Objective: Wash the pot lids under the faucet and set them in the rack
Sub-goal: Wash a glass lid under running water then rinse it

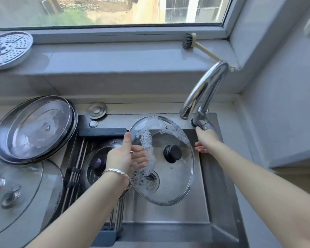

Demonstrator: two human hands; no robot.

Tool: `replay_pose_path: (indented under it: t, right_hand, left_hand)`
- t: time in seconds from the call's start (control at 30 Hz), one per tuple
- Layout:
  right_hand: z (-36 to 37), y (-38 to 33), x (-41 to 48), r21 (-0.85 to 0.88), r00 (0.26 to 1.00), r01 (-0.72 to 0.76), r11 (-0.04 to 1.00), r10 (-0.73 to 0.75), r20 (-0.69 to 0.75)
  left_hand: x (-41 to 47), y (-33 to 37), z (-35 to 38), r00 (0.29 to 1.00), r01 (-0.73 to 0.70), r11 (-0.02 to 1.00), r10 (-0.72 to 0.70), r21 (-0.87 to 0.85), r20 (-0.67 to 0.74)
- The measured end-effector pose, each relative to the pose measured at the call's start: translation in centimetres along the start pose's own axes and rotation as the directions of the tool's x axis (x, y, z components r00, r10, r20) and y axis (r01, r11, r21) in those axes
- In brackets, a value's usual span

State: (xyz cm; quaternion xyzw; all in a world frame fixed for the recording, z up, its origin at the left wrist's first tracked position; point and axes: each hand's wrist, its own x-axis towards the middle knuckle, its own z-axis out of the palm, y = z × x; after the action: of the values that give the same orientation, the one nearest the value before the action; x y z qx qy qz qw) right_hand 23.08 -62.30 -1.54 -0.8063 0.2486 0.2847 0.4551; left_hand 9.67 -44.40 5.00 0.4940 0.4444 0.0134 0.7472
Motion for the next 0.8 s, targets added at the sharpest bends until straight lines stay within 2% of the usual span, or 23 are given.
replay_pose_path:
  t: [0.13, 0.3, 0.53, 0.63, 0.8]
  right_hand:
    - [0.5, 0.2, 0.9, -0.084, 0.998, -0.028, 0.996, 0.023, -0.053]
    - [0.4, 1.4, 2.6, -0.142, 0.996, 0.078, 0.987, -0.082, -0.025]
    - [0.1, 2.4, 3.1, -0.248, 0.992, 0.076, 0.966, -0.098, -0.077]
    - [-0.1, 2.8, 3.4, -0.261, 0.990, 0.089, 0.961, -0.115, -0.083]
    - [-0.3, 3.2, 3.5, -0.234, 0.993, 0.093, 0.968, -0.108, -0.054]
  left_hand:
    - [0.3, 0.0, 0.8, 0.999, -0.032, 0.999, 0.032, 0.027, -0.008]
    - [-0.1, -0.1, 1.5, 0.996, 0.022, 0.998, -0.017, -0.063, 0.086]
    - [-0.2, -0.6, 2.0, 0.994, 0.035, 0.995, -0.025, -0.093, 0.109]
    - [-0.3, -0.6, 2.3, 0.987, 0.075, 0.990, -0.056, -0.121, 0.151]
    - [-0.2, -0.7, 2.4, 0.991, 0.073, 0.995, -0.065, -0.071, 0.118]
